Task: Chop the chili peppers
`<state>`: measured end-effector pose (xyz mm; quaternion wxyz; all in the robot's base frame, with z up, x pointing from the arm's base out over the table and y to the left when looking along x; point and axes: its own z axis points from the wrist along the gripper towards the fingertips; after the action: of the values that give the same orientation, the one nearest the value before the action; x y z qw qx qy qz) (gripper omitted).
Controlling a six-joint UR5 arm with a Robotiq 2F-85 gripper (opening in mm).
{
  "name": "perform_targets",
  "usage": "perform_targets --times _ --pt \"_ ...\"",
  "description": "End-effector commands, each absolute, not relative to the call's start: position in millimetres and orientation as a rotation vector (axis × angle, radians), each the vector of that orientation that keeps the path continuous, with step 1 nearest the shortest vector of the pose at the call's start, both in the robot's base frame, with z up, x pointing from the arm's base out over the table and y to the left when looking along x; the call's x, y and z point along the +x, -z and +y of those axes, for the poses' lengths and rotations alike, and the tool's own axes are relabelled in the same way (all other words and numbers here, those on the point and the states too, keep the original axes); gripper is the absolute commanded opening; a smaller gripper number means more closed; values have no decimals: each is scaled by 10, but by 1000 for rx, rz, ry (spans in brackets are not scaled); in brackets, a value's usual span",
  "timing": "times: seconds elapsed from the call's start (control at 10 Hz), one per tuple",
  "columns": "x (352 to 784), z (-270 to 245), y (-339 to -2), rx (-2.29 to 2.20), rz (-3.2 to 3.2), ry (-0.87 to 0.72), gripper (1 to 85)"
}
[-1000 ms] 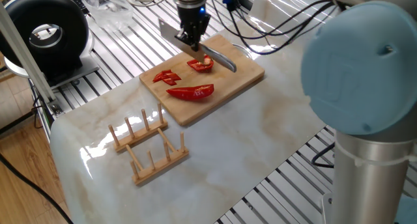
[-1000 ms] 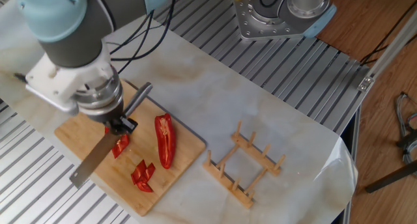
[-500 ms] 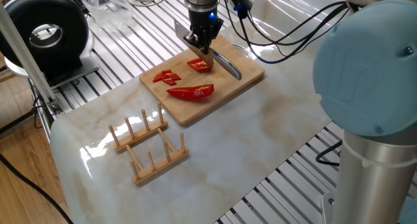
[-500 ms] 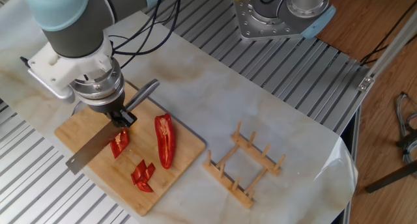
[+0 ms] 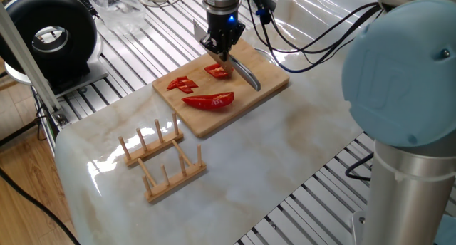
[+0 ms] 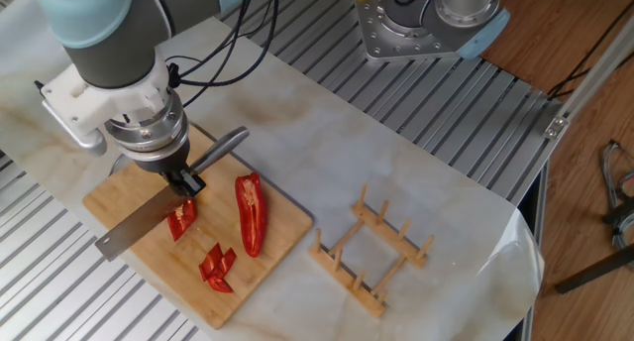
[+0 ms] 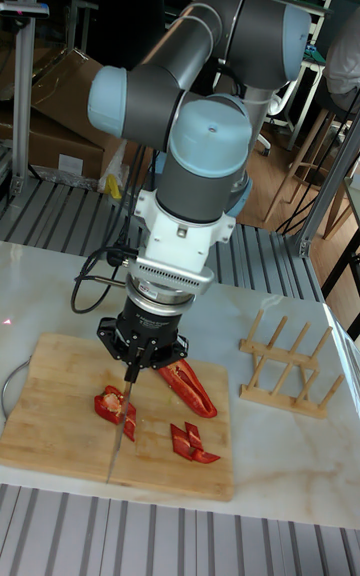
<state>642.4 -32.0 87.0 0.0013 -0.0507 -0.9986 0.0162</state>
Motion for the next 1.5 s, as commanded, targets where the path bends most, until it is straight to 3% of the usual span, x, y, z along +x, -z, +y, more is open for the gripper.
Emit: perform_targets --times 0.0,1.4 --pt "6452 -252 -851 -182 -3135 1 13" --pt "6376 -278 -769 -66 -3133 23 13"
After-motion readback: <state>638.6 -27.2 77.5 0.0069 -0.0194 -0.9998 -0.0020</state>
